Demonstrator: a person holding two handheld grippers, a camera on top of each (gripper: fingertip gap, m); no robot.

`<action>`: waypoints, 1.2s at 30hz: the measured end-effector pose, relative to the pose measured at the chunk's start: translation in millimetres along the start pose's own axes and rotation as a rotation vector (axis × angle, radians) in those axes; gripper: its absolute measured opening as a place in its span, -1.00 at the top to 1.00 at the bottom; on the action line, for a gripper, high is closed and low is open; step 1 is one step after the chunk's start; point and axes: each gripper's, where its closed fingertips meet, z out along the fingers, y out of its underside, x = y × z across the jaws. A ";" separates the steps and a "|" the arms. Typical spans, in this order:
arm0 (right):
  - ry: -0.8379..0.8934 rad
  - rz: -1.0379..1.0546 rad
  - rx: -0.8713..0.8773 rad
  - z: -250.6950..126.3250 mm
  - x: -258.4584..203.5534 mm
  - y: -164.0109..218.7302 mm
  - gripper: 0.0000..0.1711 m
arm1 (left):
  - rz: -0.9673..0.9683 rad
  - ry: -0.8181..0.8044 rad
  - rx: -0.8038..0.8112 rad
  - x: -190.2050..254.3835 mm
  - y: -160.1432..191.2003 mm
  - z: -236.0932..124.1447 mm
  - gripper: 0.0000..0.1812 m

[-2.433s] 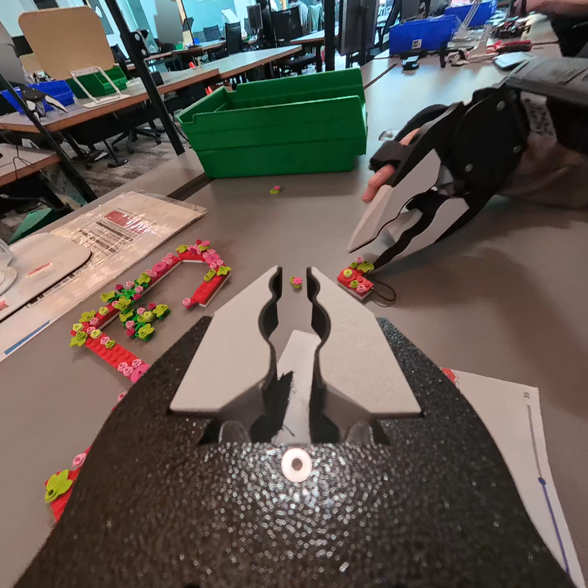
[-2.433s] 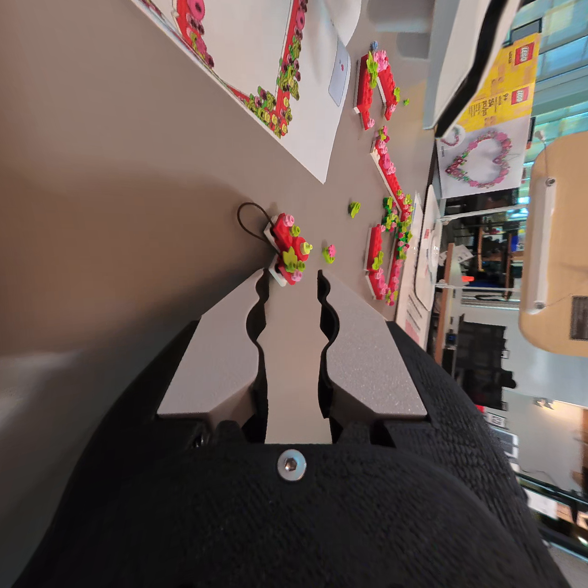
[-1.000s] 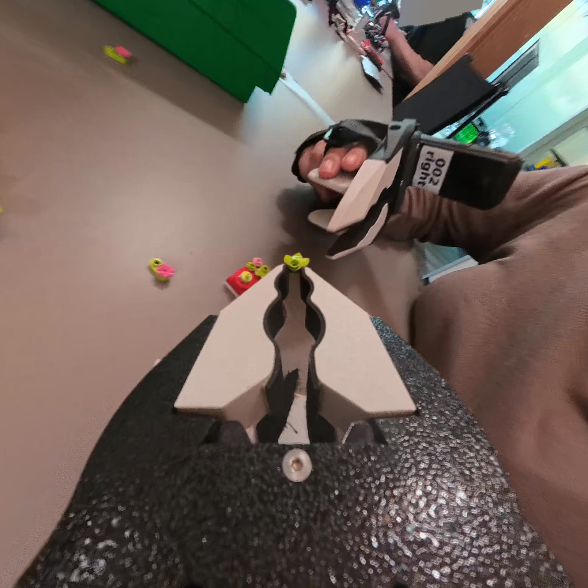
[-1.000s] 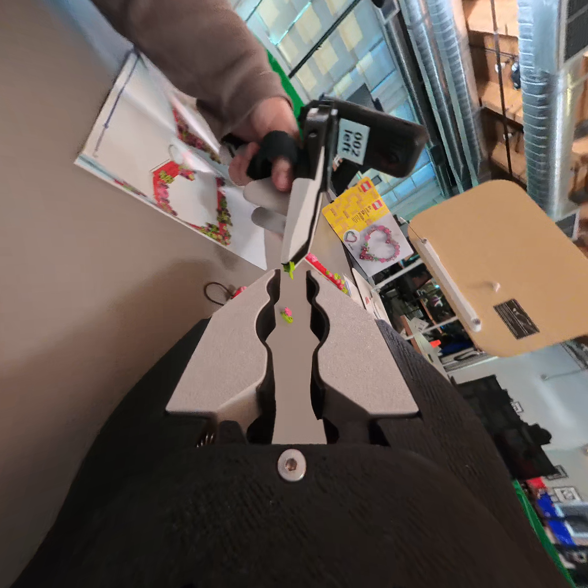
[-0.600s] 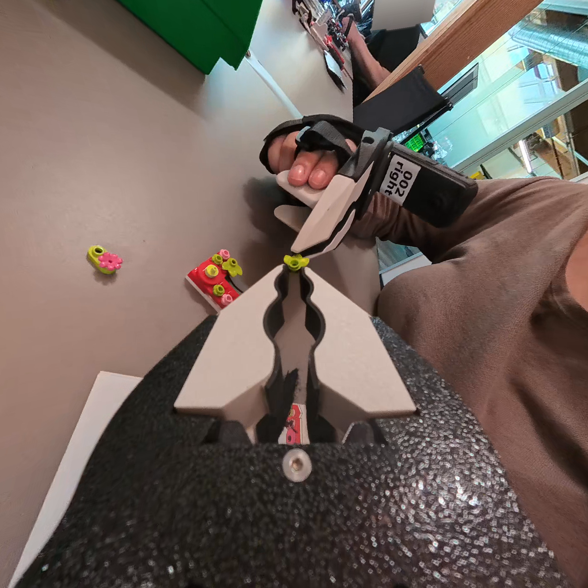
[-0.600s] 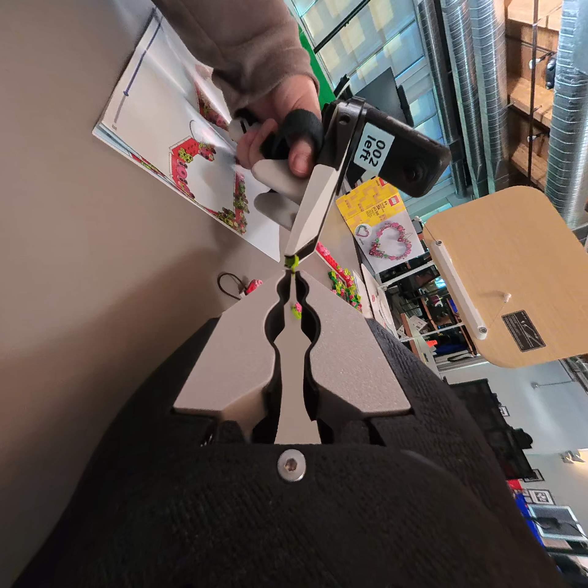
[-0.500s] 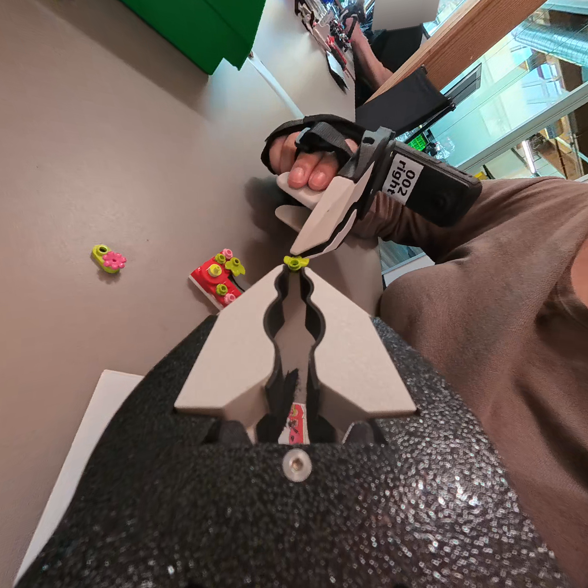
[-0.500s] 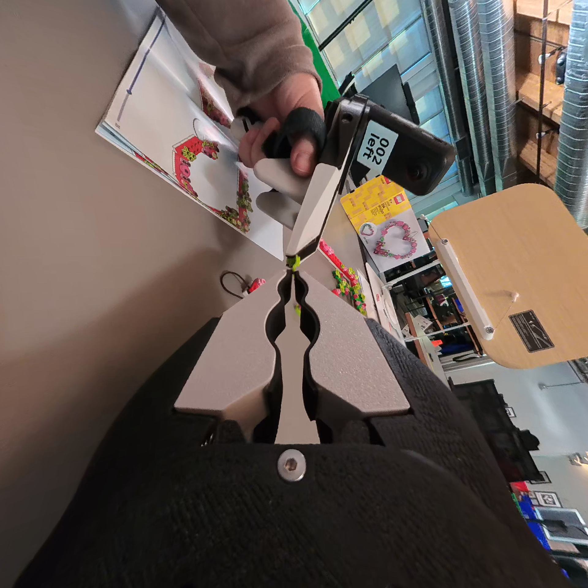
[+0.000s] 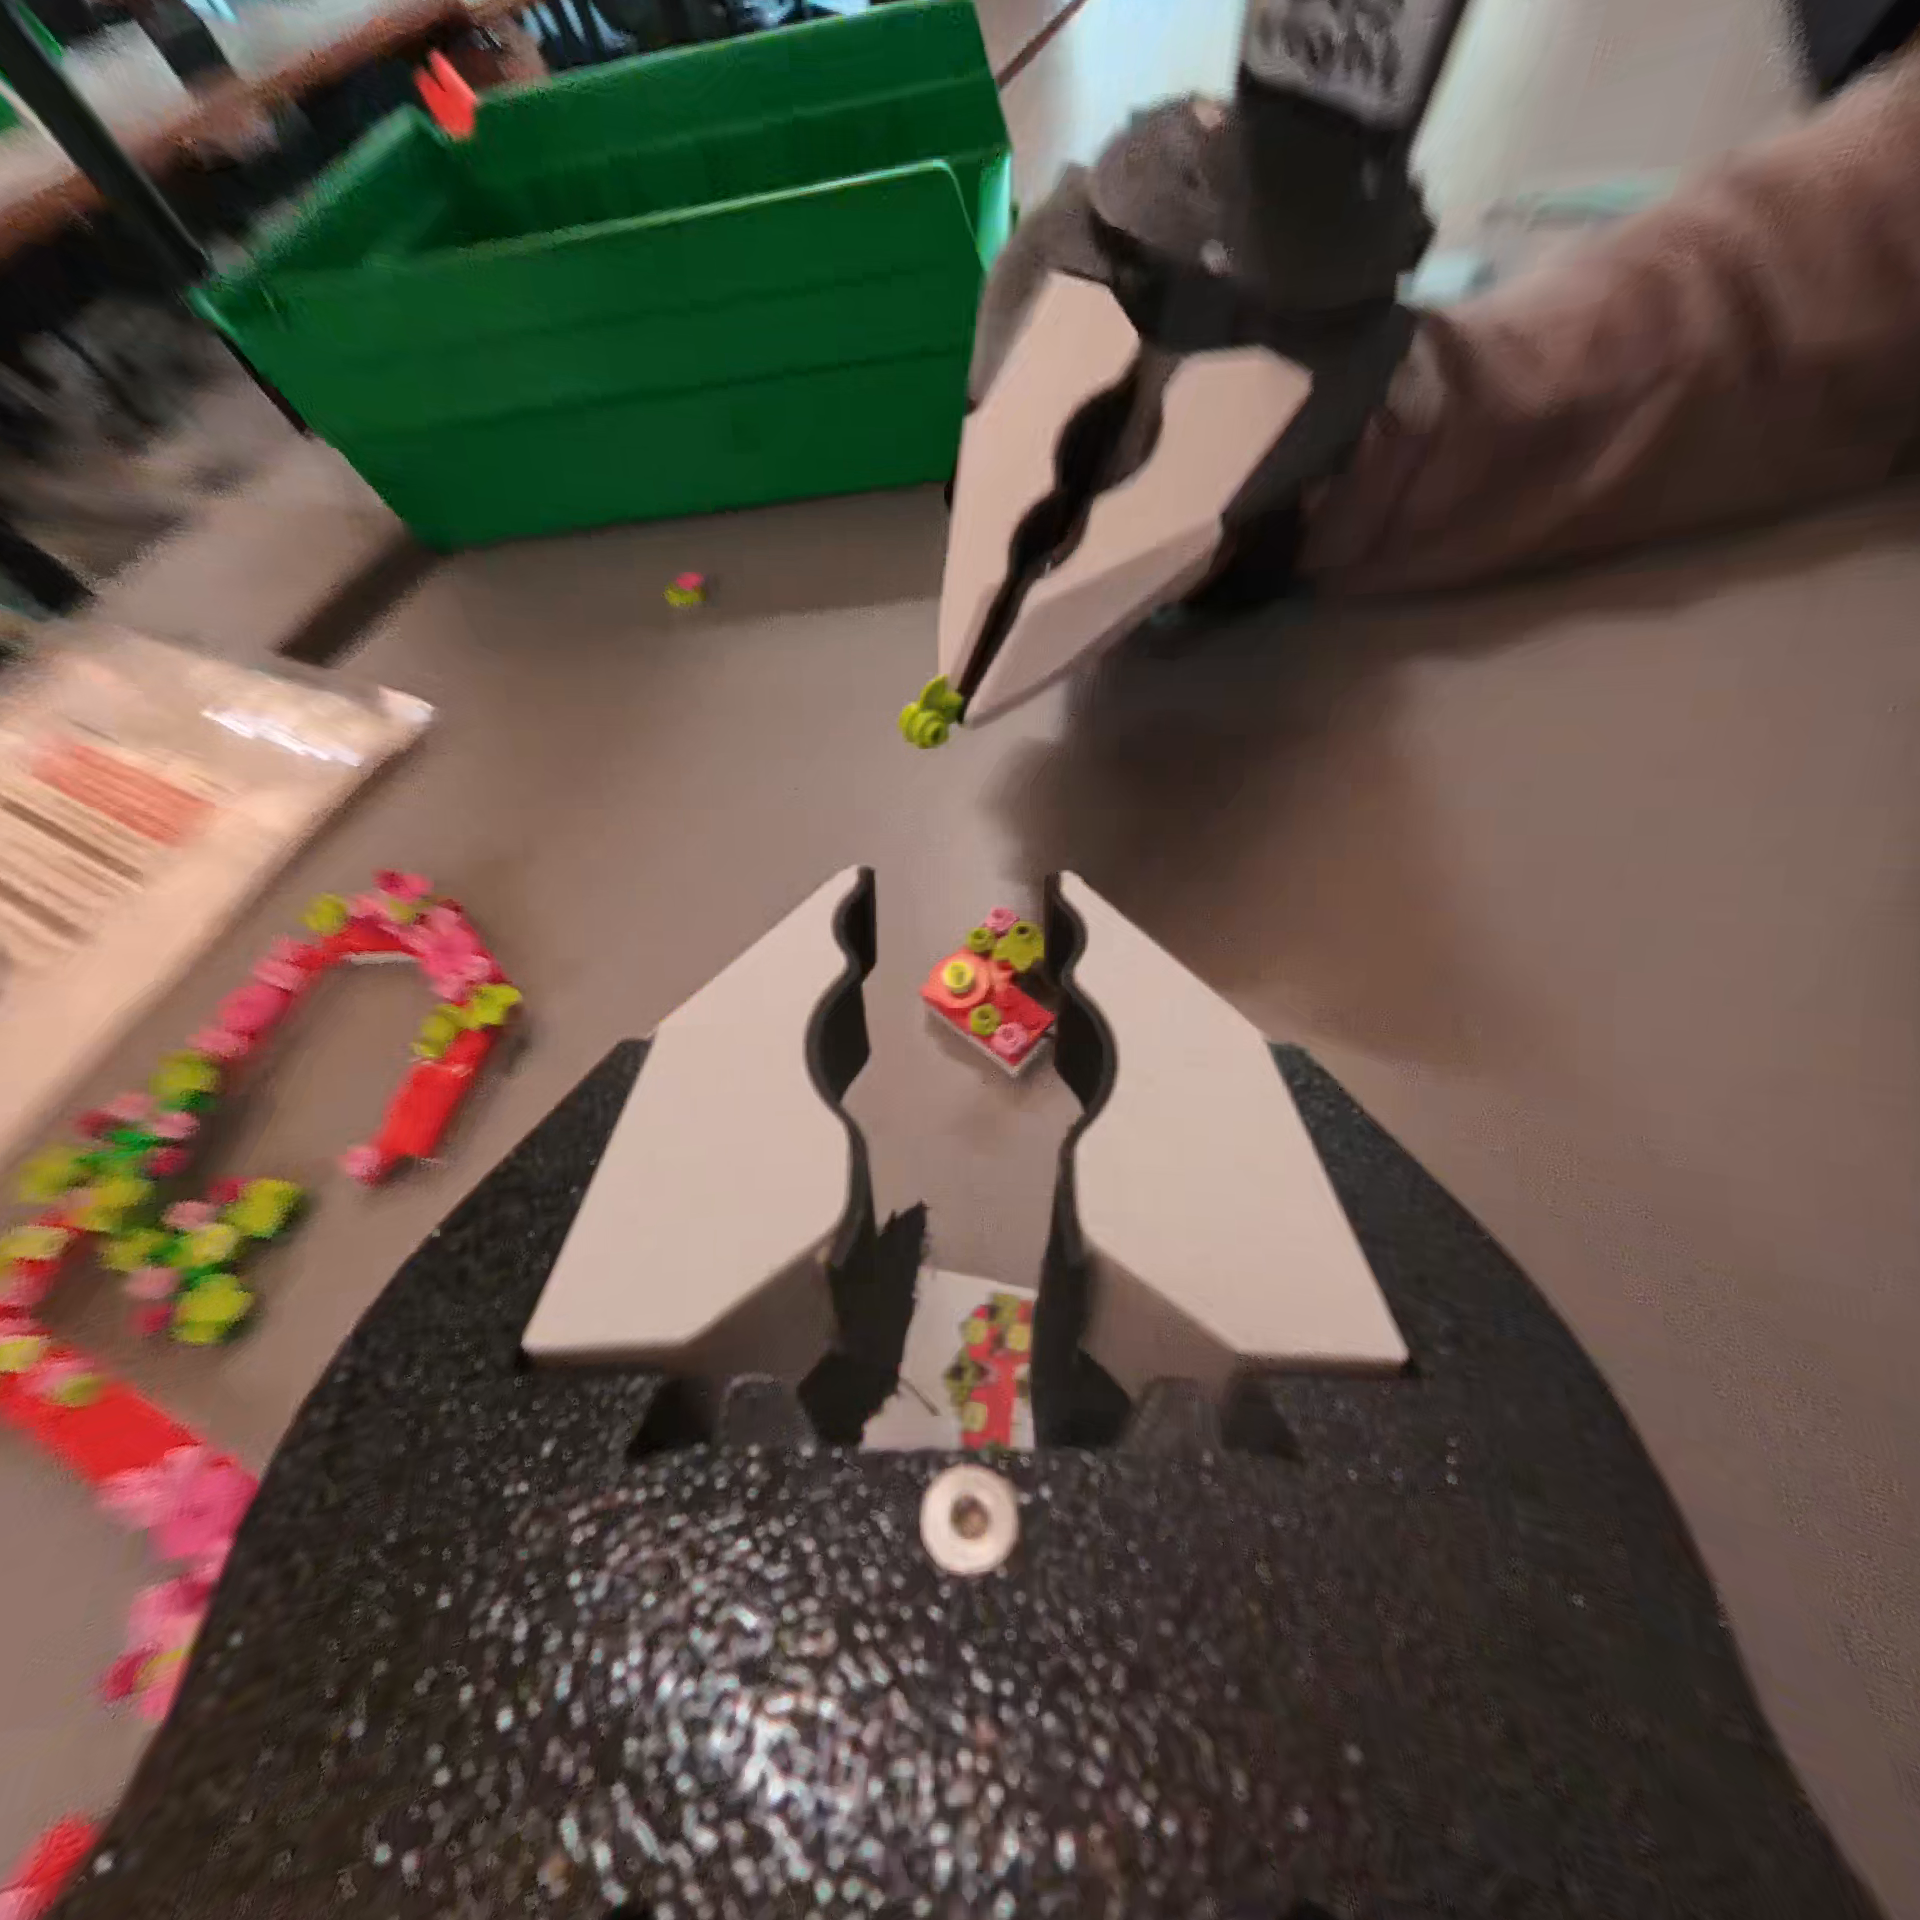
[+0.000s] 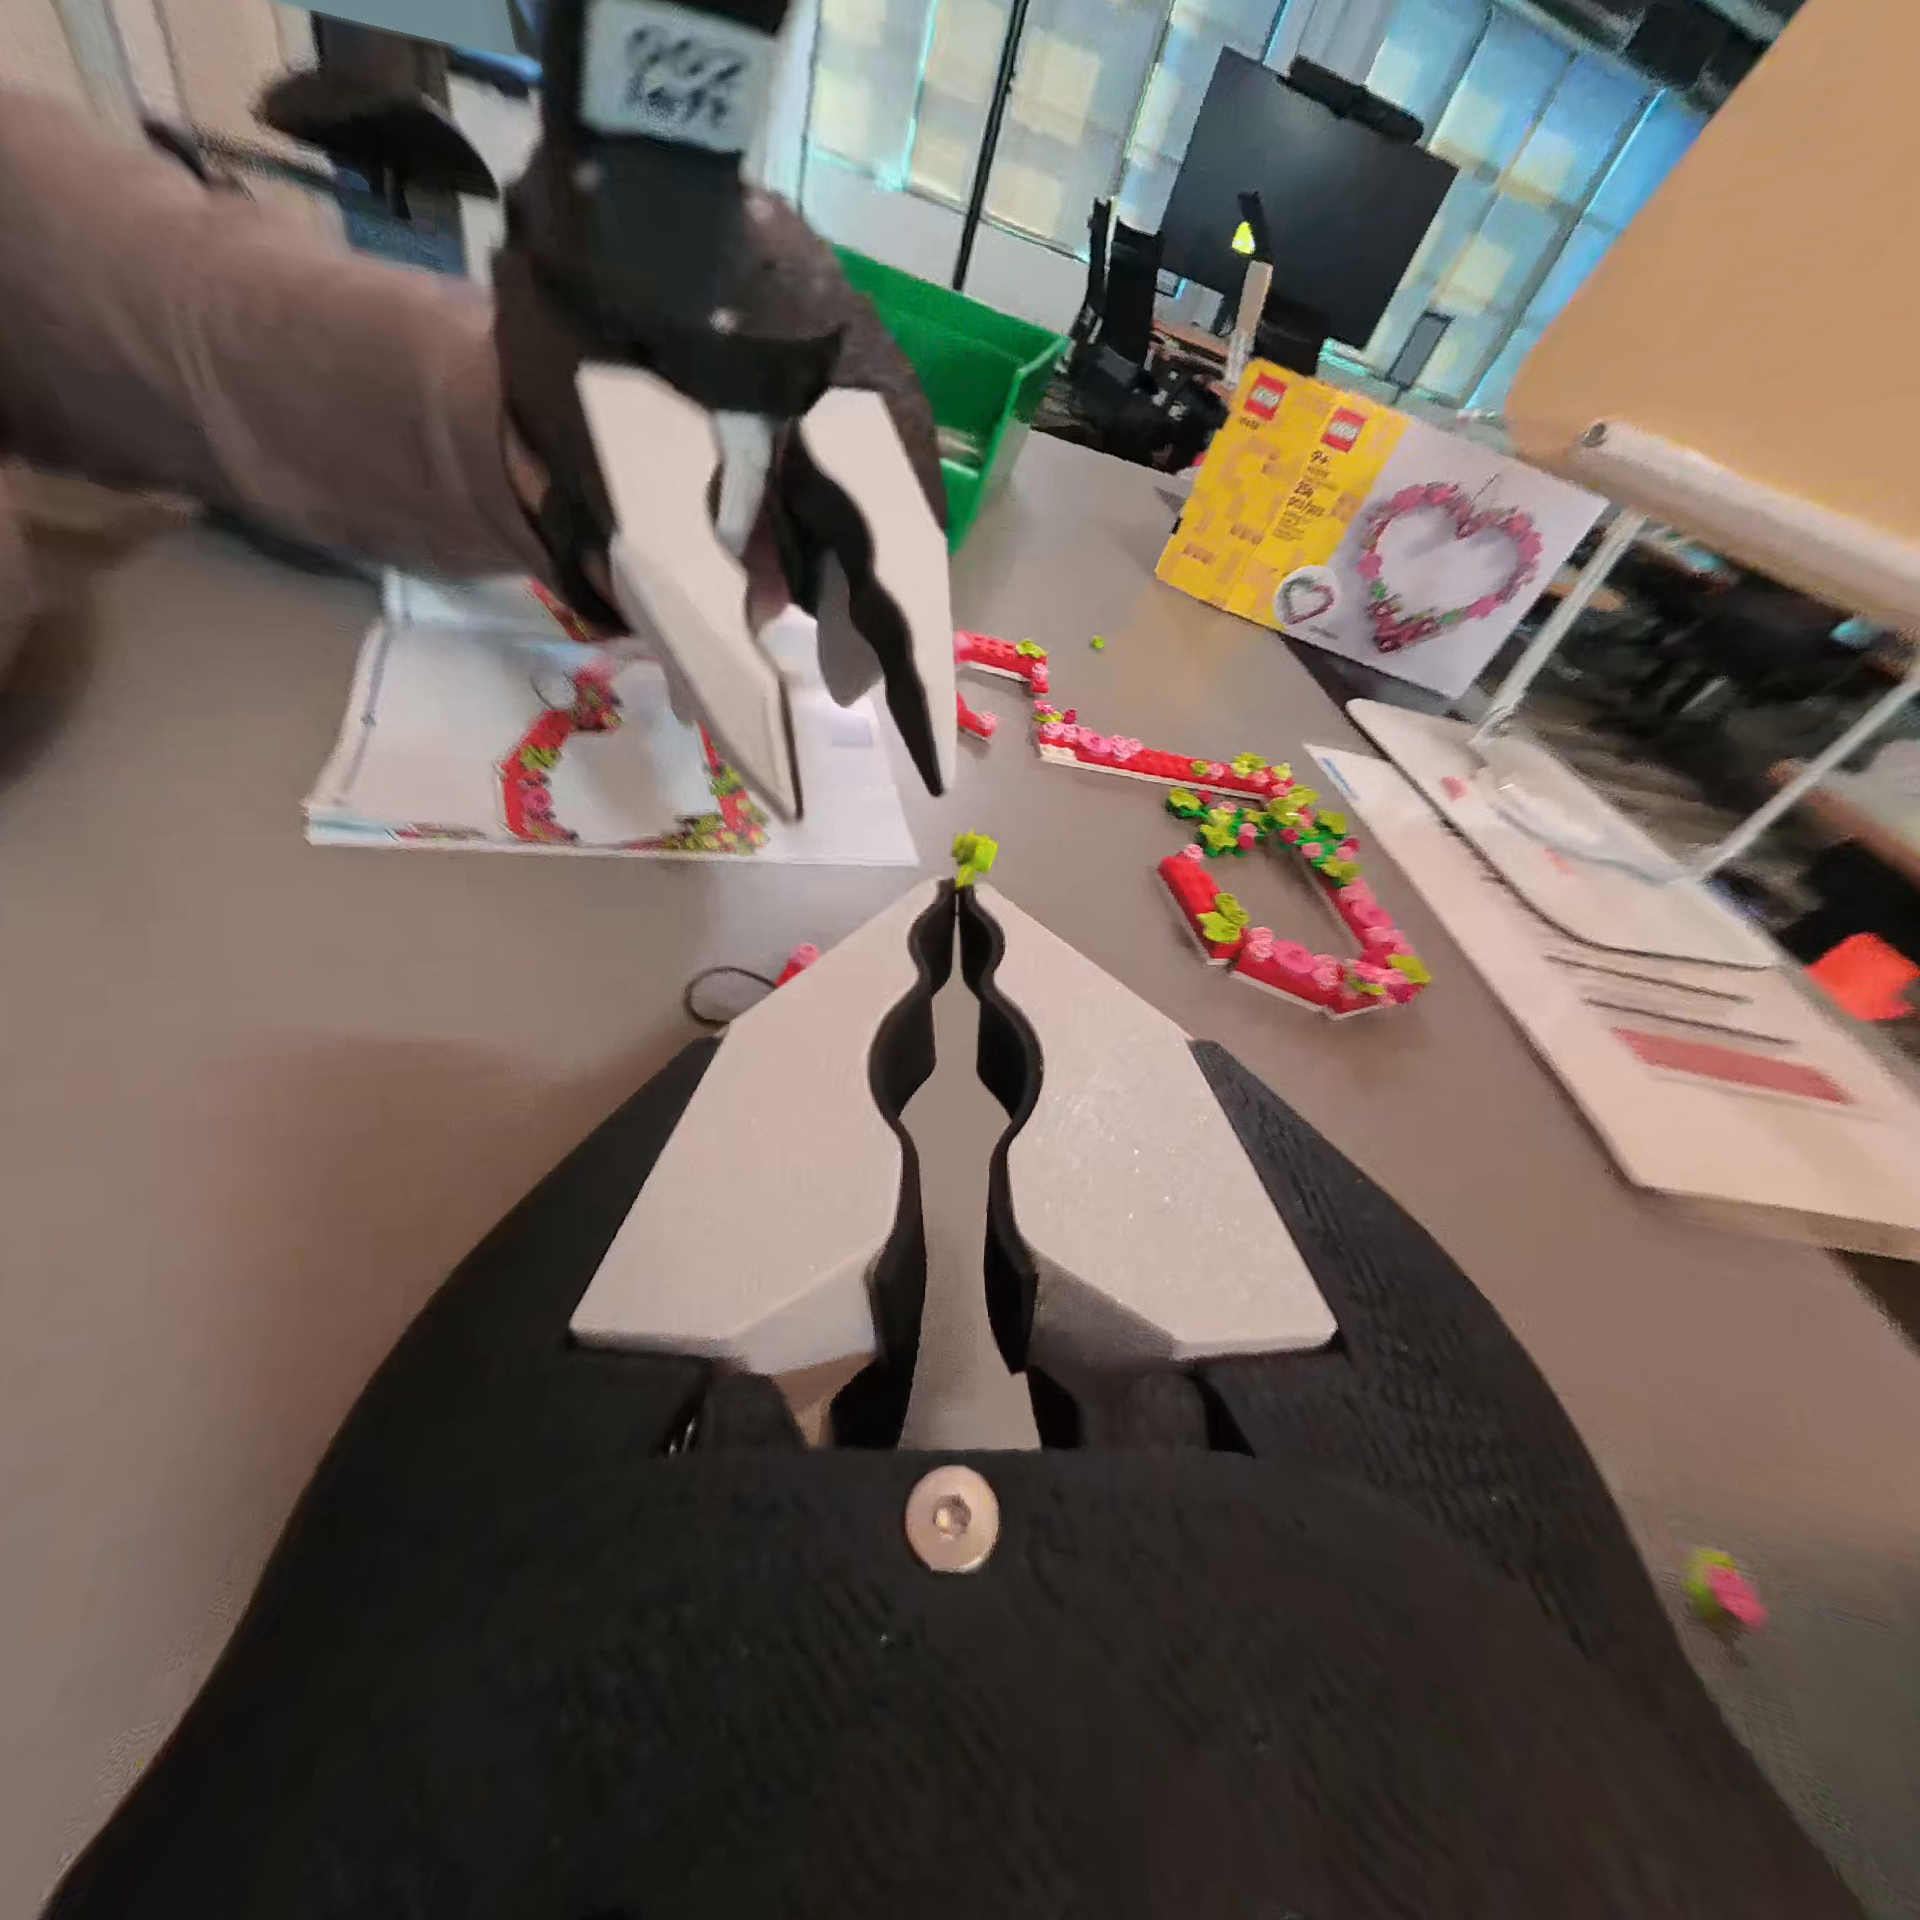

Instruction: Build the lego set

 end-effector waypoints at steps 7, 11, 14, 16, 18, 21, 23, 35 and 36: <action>-0.311 0.469 -0.010 4.8 -25.8 -3.7 1.00 | 0.459 -0.156 -0.008 22.3 -2.2 7.7 0.54; -0.406 0.617 -0.025 2.1 -30.4 -0.8 1.00 | 0.447 -0.158 0.000 20.9 -2.2 8.5 0.56; -0.458 0.661 -0.034 0.1 -35.0 -0.4 1.00 | 0.453 -0.159 0.000 19.8 -2.1 7.7 0.61; -0.483 0.667 -0.051 -0.2 -39.2 0.5 1.00 | 0.472 -0.155 -0.005 21.3 -1.3 8.2 0.63; -0.503 0.660 -0.064 -0.4 -43.5 0.9 1.00 | 0.490 -0.151 -0.010 23.4 -0.6 9.5 0.65; -0.527 0.660 -0.075 -0.7 -48.1 0.9 1.00 | 0.521 -0.141 -0.019 26.8 1.2 11.9 0.67; -0.543 0.665 -0.076 -1.3 -50.1 0.4 1.00 | 0.555 -0.165 -0.030 25.1 1.6 12.9 0.68; -0.591 0.697 -0.085 -3.0 -55.6 -0.1 1.00 | 0.725 -0.165 0.032 39.1 -5.1 10.7 0.84; -0.593 0.697 -0.087 -3.1 -56.1 0.0 1.00 | 0.736 -0.164 0.037 40.0 -4.9 10.2 0.85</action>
